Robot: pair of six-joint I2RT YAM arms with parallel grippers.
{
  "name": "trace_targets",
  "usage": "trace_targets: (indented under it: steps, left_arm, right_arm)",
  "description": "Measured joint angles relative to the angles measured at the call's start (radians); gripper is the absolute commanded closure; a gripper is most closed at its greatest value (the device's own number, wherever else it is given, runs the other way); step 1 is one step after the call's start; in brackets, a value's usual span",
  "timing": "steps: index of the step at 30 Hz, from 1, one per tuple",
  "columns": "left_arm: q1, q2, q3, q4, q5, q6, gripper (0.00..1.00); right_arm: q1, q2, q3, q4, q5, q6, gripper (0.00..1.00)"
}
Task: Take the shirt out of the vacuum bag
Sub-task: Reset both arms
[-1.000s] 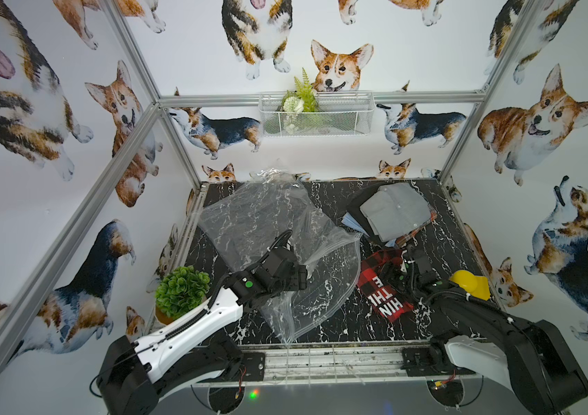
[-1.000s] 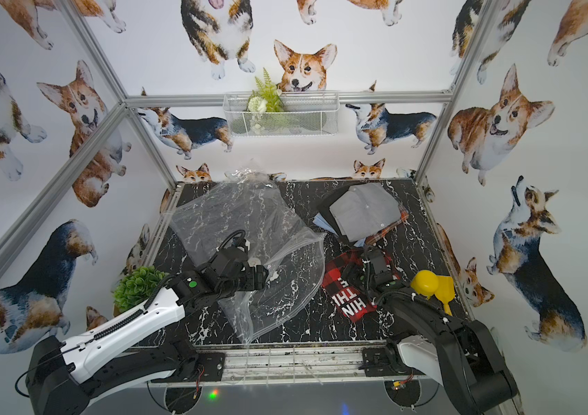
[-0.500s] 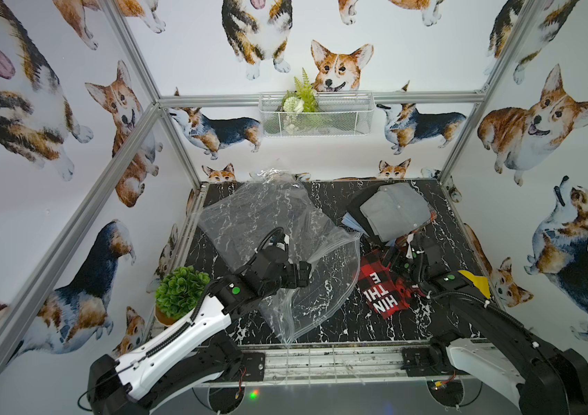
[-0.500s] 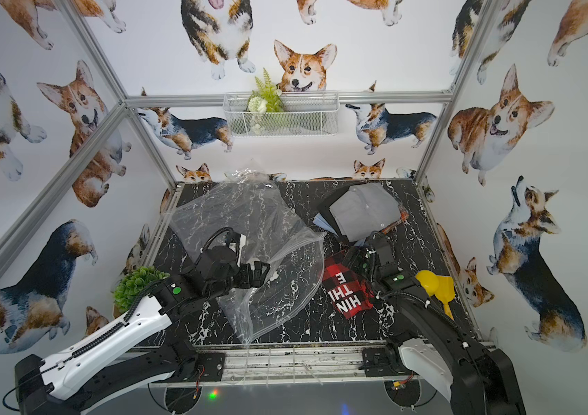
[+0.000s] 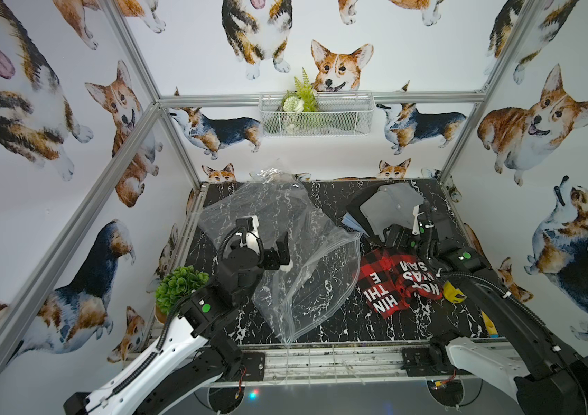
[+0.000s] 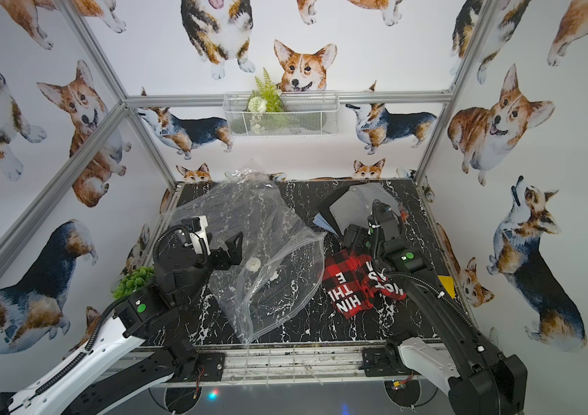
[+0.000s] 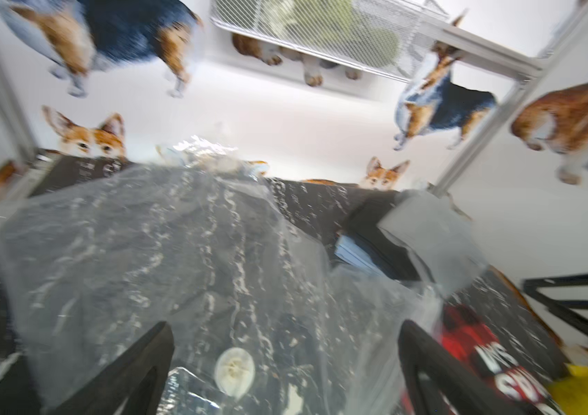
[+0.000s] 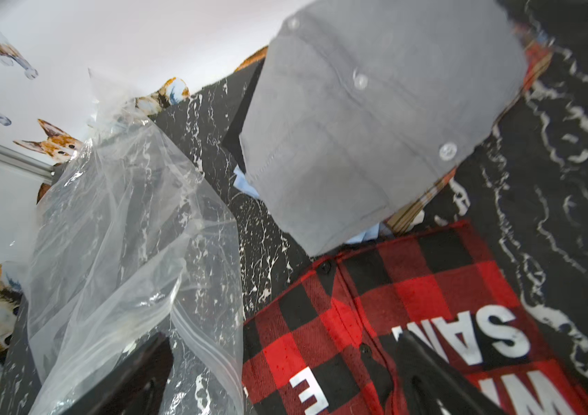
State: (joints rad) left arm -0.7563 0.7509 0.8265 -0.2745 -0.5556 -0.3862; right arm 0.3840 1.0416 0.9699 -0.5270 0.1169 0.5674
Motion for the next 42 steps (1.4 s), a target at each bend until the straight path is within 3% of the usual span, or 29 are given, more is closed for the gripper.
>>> trace_targets:
  steps: [3,7,9,14,21,26,31,42]
  left_arm:
    - [0.148,0.079,0.027,-0.021,-0.051,0.071,0.00]
    - [0.494,0.234,0.098,-0.048,0.077,0.062,0.00]
    - [0.579,0.321,0.111,-0.052,0.116,0.060,0.00]
    - [0.607,0.461,0.088,0.001,0.191,0.135,0.00]
    - [0.715,0.544,-0.099,0.213,0.338,0.240,0.00]
    - [0.791,0.594,-0.148,0.360,0.432,0.248,0.00]
    - [0.802,0.652,-0.216,0.491,0.444,0.264,0.00]
    - [0.808,0.752,-0.337,0.831,0.531,0.284,0.00]
  right_arm:
    - [-0.005,0.056,0.092,-0.008,0.106,-0.068,0.00]
    - [-0.021,0.167,0.158,0.023,0.283,-0.159,0.01]
    - [-0.033,0.224,0.152,0.053,0.389,-0.208,0.00]
    - [-0.053,0.299,0.007,0.217,0.527,-0.319,0.00]
    - [-0.059,0.307,-0.270,0.543,0.612,-0.467,0.00]
    - [-0.076,0.338,-0.371,0.766,0.606,-0.554,0.00]
    - [-0.107,0.383,-0.491,0.974,0.550,-0.600,0.00]
    - [-0.225,0.405,-0.542,1.158,0.396,-0.566,0.00]
